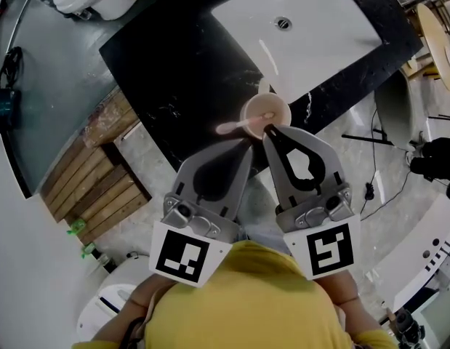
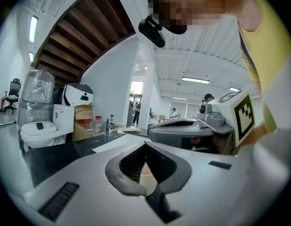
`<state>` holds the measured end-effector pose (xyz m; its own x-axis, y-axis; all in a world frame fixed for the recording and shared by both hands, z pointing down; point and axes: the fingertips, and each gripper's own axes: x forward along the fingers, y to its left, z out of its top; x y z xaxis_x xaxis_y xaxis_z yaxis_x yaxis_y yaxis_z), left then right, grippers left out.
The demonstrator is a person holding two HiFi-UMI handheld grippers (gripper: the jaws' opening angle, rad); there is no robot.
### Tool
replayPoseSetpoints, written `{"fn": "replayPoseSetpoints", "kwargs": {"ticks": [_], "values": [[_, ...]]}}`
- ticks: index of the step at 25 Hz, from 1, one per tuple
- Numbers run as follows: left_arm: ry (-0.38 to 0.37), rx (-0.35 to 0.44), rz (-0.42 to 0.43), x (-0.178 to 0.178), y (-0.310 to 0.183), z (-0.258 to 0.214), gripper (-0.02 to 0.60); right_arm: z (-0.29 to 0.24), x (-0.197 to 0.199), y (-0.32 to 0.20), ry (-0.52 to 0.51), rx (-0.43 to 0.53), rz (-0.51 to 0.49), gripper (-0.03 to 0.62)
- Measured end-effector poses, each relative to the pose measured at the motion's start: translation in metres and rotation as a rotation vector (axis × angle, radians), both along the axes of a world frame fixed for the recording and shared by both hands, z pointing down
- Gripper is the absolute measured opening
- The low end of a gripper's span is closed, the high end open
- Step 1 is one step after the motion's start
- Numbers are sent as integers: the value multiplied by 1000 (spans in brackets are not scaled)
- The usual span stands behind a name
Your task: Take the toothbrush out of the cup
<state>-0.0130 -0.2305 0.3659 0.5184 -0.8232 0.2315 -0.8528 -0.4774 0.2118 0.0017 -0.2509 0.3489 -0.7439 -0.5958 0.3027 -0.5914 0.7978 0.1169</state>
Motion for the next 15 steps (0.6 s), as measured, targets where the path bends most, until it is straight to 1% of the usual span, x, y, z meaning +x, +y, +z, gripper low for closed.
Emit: {"fn": "replayPoseSetpoints", "kwargs": {"ticks": [4, 11, 15], "values": [[4, -19, -14, -1, -3, 8, 11, 12, -6, -2, 43, -16, -46, 17], [-17, -56, -23, -3, -2, 21, 11, 40, -14, 3, 217, -27, -166, 17], [-15, -74, -32, -5, -3, 29, 11, 49, -18, 4, 249, -37, -206, 18]]}}
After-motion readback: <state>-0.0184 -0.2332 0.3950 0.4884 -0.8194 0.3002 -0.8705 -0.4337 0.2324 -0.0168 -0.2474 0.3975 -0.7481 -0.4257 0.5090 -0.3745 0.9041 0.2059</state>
